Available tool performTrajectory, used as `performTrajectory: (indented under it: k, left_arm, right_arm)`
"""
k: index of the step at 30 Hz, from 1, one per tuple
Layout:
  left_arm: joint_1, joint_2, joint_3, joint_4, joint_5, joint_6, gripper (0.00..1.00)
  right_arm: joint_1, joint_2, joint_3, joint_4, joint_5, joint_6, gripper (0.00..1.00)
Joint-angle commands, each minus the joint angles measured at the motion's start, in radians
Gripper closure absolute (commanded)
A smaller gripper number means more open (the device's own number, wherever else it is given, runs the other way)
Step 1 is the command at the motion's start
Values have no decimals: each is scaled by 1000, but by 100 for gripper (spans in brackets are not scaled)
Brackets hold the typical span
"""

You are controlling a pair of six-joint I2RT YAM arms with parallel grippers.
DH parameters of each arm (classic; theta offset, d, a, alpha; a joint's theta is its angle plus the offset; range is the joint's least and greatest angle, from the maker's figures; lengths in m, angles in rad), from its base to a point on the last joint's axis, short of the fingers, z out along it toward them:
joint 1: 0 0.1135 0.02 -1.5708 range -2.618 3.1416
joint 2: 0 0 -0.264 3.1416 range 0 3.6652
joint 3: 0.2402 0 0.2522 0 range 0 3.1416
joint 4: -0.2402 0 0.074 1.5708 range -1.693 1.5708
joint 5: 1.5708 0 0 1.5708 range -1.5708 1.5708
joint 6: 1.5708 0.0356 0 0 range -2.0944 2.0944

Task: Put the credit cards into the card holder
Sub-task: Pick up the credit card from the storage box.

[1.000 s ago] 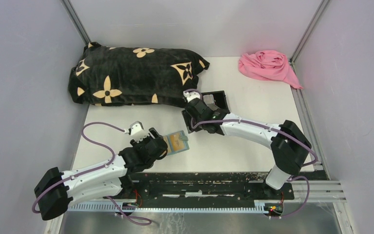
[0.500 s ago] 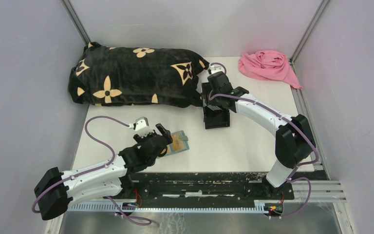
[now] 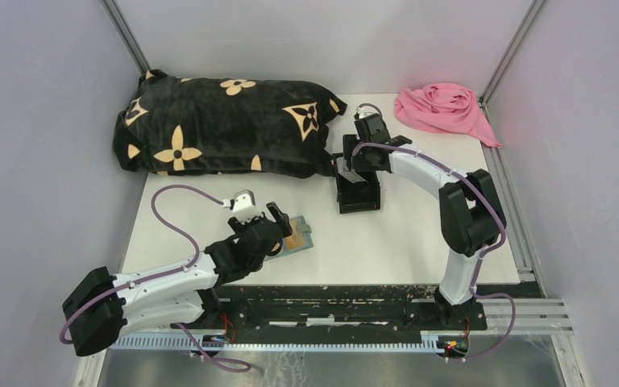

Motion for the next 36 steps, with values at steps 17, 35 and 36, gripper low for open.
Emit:
performTrajectory:
  k: [17, 35, 36]
  left_arm:
    - [0, 102, 77, 135, -7, 83, 8]
    - [49, 466, 252, 325, 224, 166, 11]
    - [52, 491, 265, 328, 224, 168, 11]
  right_arm:
    - [-90, 46, -45, 172, -249, 120, 35]
    - [-89, 11, -55, 175, -281, 155, 45]
    - [-90, 11, -54, 174, -282, 156, 46]
